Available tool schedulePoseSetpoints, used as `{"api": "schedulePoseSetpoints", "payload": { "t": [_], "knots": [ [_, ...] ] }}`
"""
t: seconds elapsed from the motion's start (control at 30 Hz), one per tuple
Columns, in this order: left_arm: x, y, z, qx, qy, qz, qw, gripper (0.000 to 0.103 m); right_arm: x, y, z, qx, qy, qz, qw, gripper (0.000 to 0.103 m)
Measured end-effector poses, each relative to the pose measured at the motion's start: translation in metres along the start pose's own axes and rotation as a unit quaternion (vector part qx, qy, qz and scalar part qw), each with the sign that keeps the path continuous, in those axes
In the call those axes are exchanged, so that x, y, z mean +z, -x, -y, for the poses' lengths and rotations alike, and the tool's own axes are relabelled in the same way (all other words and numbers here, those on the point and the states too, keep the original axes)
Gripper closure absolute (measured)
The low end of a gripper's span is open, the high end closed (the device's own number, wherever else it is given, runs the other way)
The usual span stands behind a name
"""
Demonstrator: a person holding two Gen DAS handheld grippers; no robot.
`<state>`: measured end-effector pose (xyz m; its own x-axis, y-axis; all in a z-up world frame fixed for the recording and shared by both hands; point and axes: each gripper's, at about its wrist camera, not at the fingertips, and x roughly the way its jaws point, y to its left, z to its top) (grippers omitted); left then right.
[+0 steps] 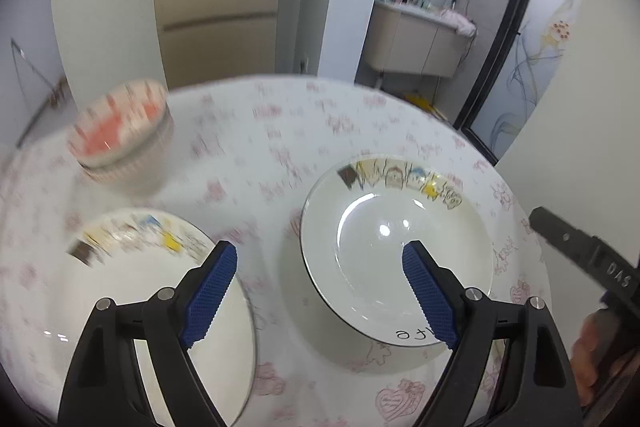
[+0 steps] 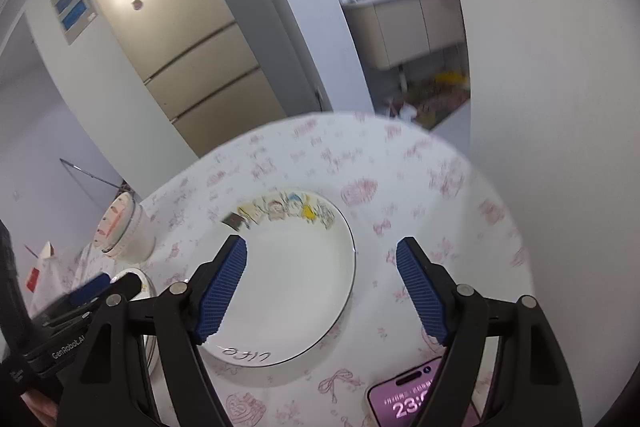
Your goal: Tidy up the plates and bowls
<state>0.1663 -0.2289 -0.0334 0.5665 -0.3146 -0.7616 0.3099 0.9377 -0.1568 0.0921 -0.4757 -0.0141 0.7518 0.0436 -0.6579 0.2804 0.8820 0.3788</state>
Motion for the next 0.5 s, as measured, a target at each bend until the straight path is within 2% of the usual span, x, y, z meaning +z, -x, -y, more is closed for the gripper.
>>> {"api": "schedulePoseSetpoints", "payload": {
  "t": [0.1, 0.2, 0.27, 0.3, 0.33, 0.4, 0.5],
  "knots": [
    [0.0, -0.019, -0.006, 0.008, 0.016, -0.019, 0.9997, 0.016, 0.0, -0.023, 0.01, 0.007, -0.01, -0.026, 1.0, 0.039],
    [0.007, -0.029, -0.01, 0.02, 0.011, -0.013, 0.9996, 0.017, 0.002, -0.039, 0.02, 0.023, -0.024, -0.05, 0.998, 0.044],
    [0.016, -0.042, -0.01, 0.014, -0.01, -0.028, 0.9994, 0.022, 0.002, -0.047, 0.024, 0.03, -0.033, -0.065, 0.997, 0.047],
    [0.019, -0.049, -0.012, 0.015, -0.01, -0.041, 0.999, 0.029, 0.001, -0.052, 0.026, 0.03, -0.037, -0.076, 0.996, 0.052],
    [0.022, -0.052, -0.014, 0.015, -0.006, -0.045, 0.9988, 0.03, 0.0, -0.055, 0.027, 0.034, -0.04, -0.084, 0.995, 0.059],
    [0.026, -0.06, -0.019, 0.018, 0.003, -0.05, 0.9986, 0.031, -0.003, -0.061, 0.028, 0.046, -0.041, -0.098, 0.993, 0.066],
    [0.027, -0.071, -0.026, 0.016, 0.017, -0.062, 0.9978, 0.032, -0.007, -0.067, 0.026, 0.044, -0.036, -0.108, 0.993, 0.071]
  ]
}}
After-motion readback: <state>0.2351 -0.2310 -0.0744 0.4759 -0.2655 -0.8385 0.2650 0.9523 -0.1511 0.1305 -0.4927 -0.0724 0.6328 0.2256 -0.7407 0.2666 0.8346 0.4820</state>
